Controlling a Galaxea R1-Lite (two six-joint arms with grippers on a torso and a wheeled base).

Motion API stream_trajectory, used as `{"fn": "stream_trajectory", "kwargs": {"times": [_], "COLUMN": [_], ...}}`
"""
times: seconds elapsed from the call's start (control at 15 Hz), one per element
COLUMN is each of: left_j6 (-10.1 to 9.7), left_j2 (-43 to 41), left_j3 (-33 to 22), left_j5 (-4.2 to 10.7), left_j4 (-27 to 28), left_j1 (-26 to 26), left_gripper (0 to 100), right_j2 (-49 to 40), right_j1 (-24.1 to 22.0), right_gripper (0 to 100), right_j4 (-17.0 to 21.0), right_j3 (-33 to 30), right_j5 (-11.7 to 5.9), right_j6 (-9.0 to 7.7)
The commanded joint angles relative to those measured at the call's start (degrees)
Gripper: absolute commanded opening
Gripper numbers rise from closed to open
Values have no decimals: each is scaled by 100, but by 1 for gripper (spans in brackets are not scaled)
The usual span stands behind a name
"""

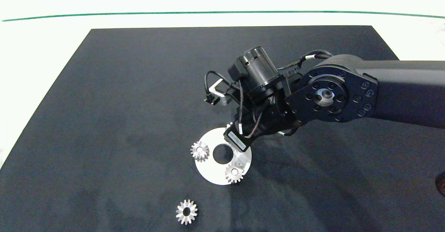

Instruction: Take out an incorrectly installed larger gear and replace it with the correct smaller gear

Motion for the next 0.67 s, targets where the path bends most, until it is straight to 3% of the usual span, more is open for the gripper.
{"fn": "stream_trajectory", "kwargs": {"times": [0.07,0.67], "left_j6": [9,9], "left_j2": [1,-7], "left_j3": [-1,-1], "left_j5": [5,5], "left_j4": [29,29], "left_j1": [2,2], "left_gripper": [100,100], "right_j2": [14,-74], "right_j1": [-1,61], "right_gripper": [100,100], "right_j4": [18,26], "right_j3": [25,60], "right_j5": [-94,-138], "right_j6": [-14,4]}}
